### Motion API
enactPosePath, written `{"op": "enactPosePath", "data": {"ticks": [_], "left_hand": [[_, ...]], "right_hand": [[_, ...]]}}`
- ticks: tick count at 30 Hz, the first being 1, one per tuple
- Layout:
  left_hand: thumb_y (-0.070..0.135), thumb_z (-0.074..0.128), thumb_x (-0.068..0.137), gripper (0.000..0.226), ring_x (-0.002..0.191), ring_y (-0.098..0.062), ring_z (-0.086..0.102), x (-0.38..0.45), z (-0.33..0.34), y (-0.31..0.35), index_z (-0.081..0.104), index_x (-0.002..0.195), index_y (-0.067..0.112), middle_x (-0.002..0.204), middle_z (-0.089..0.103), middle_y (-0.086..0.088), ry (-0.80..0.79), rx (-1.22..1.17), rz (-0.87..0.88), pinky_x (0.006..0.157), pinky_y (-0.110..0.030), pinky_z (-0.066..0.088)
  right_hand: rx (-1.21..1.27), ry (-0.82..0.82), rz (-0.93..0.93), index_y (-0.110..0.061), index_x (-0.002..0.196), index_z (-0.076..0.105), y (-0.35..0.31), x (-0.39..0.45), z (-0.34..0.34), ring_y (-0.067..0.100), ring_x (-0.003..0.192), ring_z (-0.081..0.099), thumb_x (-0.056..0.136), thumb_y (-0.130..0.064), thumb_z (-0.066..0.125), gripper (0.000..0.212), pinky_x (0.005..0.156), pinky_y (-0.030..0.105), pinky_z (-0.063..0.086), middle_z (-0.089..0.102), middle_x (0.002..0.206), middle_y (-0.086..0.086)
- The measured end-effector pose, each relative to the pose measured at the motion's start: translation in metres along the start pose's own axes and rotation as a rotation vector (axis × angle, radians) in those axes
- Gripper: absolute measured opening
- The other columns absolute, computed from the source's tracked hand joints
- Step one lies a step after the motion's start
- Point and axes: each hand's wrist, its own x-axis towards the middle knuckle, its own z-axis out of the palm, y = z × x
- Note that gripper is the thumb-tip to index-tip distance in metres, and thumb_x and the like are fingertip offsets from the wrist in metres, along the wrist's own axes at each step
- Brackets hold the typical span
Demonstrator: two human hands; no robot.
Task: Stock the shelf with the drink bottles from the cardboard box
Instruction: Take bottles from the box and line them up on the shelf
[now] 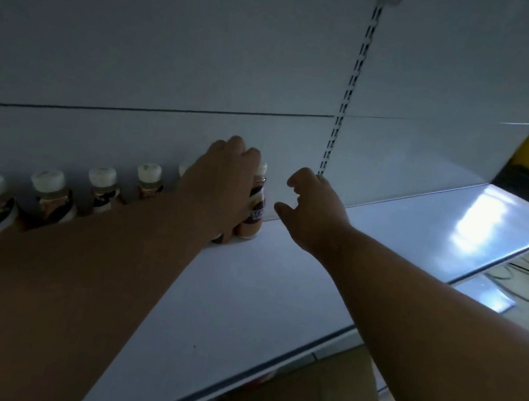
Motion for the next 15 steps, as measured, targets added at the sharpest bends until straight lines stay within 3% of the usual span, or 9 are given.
{"op": "enactPosePath", "data": {"ticks": [4, 6, 9, 15], "left_hand": [[0.010, 0.058, 0.077, 0.015, 0.084, -0.023, 0.053, -0.037, -0.019, 0.030, 0.047, 0.084, 0.018, 0.089, 0.050, -0.002, -0.050, -0.211, 0.055, 0.068, -0.031, 0.038], [0.013, 0.060, 0.081, 0.014, 0.093, -0.024, 0.055, -0.061, -0.017, 0.045, 0.054, 0.094, 0.015, 0.100, 0.056, -0.005, -0.059, -0.299, 0.033, 0.076, -0.033, 0.045], [0.017, 0.066, 0.080, 0.032, 0.097, -0.023, 0.054, -0.105, -0.010, 0.070, 0.058, 0.111, 0.015, 0.107, 0.058, -0.006, -0.088, -0.427, 0.022, 0.078, -0.034, 0.047], [0.021, 0.069, 0.080, 0.028, 0.092, -0.015, 0.053, -0.211, 0.037, 0.144, 0.059, 0.106, 0.022, 0.104, 0.057, 0.001, -0.393, -0.505, 0.045, 0.077, -0.027, 0.046]], "right_hand": [[-0.090, 0.044, -0.013, -0.016, 0.118, 0.052, -0.018, -0.040, -0.044, 0.023, 0.100, 0.059, 0.086, -0.025, 0.068, 0.037, 0.087, 0.038, 0.052, 0.057, 0.116, 0.009], [-0.100, 0.098, -0.006, -0.017, 0.115, 0.052, -0.025, -0.063, -0.061, 0.023, 0.095, 0.059, 0.086, -0.025, 0.067, 0.034, 0.082, 0.039, 0.053, 0.057, 0.112, 0.007], [-0.116, 0.123, 0.026, -0.018, 0.114, 0.053, -0.030, -0.110, -0.069, 0.021, 0.094, 0.058, 0.086, -0.028, 0.065, 0.031, 0.077, 0.035, 0.052, 0.057, 0.111, 0.006], [-0.102, 0.127, 0.233, -0.020, 0.111, 0.055, 0.009, -0.239, -0.054, 0.016, 0.091, 0.057, 0.086, -0.030, 0.064, 0.028, 0.071, 0.024, 0.045, 0.057, 0.109, 0.001]]}}
